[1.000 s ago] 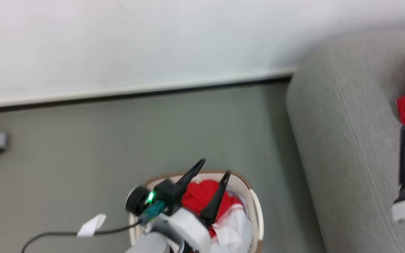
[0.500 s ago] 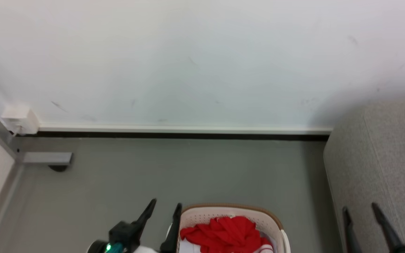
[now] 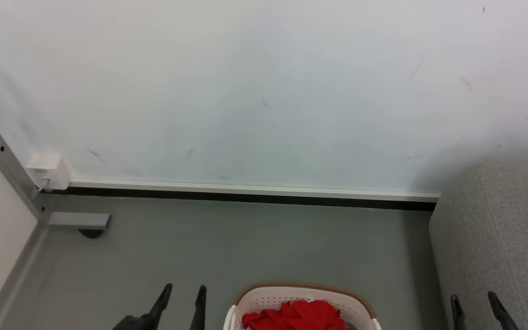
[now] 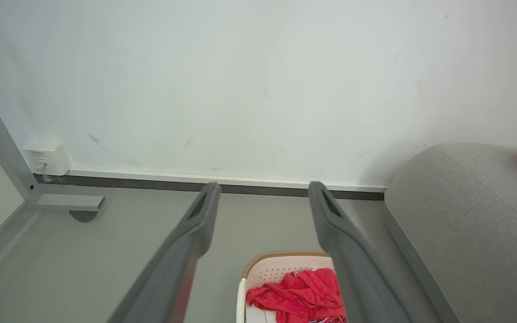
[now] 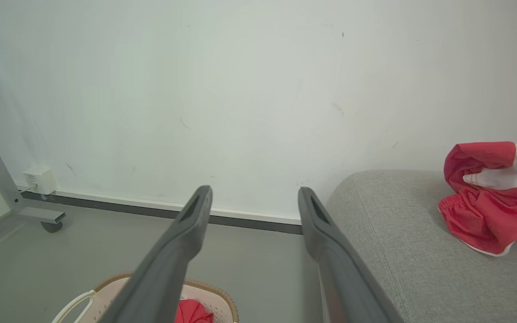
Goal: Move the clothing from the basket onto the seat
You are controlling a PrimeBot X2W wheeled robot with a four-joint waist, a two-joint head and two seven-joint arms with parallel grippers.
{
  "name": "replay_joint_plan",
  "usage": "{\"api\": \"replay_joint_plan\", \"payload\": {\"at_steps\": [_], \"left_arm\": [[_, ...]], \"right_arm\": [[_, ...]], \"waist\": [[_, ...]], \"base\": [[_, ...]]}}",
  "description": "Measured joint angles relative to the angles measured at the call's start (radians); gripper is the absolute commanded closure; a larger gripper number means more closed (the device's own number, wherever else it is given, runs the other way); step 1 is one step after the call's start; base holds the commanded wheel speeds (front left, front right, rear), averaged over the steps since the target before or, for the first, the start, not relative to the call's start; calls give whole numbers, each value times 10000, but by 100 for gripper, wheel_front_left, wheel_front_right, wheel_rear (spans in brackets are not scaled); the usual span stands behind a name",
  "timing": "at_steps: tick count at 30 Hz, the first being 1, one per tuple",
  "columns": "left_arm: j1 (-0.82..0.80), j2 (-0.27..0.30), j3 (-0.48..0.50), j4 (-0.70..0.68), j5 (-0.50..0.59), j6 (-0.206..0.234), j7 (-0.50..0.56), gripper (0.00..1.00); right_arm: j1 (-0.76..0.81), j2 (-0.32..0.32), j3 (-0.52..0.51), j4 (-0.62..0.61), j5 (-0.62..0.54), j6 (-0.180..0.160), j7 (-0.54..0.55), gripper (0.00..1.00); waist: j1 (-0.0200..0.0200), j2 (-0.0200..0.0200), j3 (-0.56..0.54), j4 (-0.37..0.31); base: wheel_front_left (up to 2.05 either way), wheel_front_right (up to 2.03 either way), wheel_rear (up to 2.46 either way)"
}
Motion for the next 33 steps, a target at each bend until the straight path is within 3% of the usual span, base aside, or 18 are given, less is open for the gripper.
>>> {"api": "replay_joint_plan", "payload": {"at_steps": [8,13,24,33], "left_arm": [[76,-303,487,81,414,-428,-2,0],[-259,-504,272,491,761,-723,-10,0],[-3349,-936,-1202,3287,1835,-1131,894,0],[-5812,-1110,-2031,5726,2581,-930,1845,0]], "right_arm": [[-104,10,-10,-2,81,0,0,0],[-427,13,-113,-253,111,0,0,0],[-1801,8,-397,-986,460,0,0,0],[-3118,2,-109,-1567,1001,0,0,0]], "waist": [[1,0,150,-171],[1,0,490,-539],[3,0,2393,-1633],[4,0,4453,-2602]], "base": [[0,0,0],[0,0,0],[0,0,0],[0,0,0]]}}
